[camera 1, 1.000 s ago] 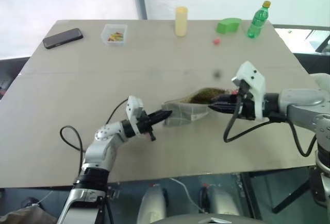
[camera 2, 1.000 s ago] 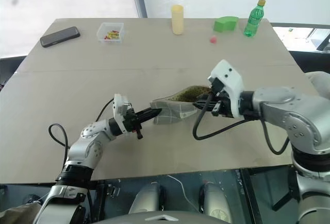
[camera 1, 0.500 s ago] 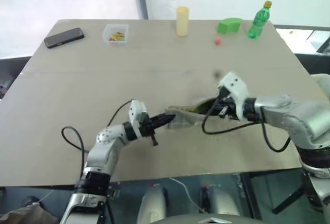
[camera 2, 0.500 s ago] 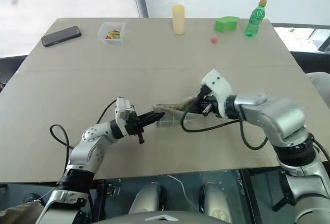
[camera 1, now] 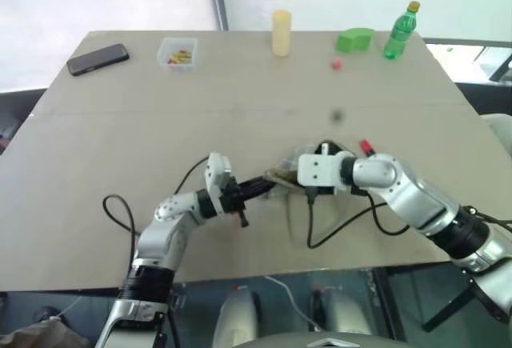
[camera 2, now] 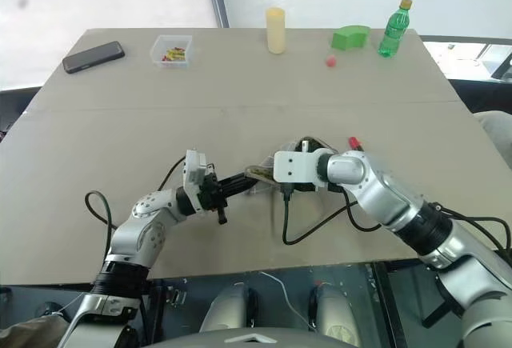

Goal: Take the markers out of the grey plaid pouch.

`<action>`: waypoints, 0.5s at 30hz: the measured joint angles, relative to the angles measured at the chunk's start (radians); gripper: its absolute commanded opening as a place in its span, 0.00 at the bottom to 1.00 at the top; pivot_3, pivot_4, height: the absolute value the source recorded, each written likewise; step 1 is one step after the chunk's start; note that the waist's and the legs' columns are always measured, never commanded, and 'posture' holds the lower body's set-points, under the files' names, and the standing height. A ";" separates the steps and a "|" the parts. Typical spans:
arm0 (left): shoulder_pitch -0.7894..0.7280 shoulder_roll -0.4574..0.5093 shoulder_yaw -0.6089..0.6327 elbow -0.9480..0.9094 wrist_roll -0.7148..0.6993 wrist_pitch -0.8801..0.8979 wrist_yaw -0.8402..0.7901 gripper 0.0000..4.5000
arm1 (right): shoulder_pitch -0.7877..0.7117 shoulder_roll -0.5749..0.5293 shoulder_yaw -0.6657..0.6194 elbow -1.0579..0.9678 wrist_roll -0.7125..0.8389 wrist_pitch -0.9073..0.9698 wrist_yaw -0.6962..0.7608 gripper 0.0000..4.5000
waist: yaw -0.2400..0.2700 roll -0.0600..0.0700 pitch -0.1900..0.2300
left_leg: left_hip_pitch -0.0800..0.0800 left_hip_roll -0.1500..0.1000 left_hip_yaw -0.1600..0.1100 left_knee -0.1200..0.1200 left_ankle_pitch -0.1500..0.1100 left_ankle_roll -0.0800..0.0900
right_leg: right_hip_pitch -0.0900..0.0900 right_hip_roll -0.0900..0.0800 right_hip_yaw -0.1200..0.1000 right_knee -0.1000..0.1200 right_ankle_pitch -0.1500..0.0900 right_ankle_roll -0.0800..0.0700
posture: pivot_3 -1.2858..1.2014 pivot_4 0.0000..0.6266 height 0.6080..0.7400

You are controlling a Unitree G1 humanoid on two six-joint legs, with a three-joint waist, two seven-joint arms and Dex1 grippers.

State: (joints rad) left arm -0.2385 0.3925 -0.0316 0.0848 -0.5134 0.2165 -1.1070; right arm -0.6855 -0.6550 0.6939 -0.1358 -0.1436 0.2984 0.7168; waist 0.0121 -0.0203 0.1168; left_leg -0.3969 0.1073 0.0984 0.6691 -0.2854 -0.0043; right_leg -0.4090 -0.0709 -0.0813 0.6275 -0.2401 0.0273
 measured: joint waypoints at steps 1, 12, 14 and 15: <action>0.000 -0.001 0.000 -0.003 0.000 0.003 0.001 0.00 | 0.000 0.010 0.004 0.025 -0.021 -0.030 0.010 0.77 | 0.001 0.000 0.000 | 0.000 0.000 0.000 0.000 0.000 0.000 | 0.000 0.000 0.000 0.000 0.000 0.000 | 0.52 0.24 1.00; 0.028 -0.022 0.001 -0.076 0.003 0.027 0.042 0.00 | -0.128 0.208 0.034 0.412 -0.246 -0.339 -0.014 0.77 | -0.031 -0.002 -0.002 | 0.019 0.001 0.002 0.000 0.000 -0.001 | 0.015 0.000 0.002 0.004 0.000 0.000 | 0.52 0.24 1.00; 0.038 -0.025 0.001 -0.076 0.007 0.026 0.049 0.00 | -0.146 0.231 0.033 0.474 -0.266 -0.391 -0.021 0.77 | -0.033 -0.004 -0.004 | 0.020 0.001 0.002 0.000 0.000 -0.001 | 0.015 0.000 0.003 0.007 0.000 0.000 | 0.52 0.24 1.00; 0.042 -0.026 0.001 -0.076 0.011 0.024 0.055 0.00 | -0.153 0.241 0.033 0.502 -0.272 -0.415 -0.022 0.77 | -0.033 -0.005 -0.005 | 0.021 0.001 0.002 0.000 0.000 0.000 | 0.015 0.000 0.003 0.008 0.000 0.000 | 0.52 0.24 1.00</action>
State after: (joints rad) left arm -0.1969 0.3670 -0.0303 0.0086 -0.5021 0.2403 -1.0522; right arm -0.8384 -0.4141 0.7265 0.3660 -0.4157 -0.1166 0.6950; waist -0.0211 -0.0250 0.1117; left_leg -0.3757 0.1083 0.1003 0.6690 -0.2853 -0.0042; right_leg -0.3943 -0.0709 -0.0779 0.6359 -0.2404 0.0270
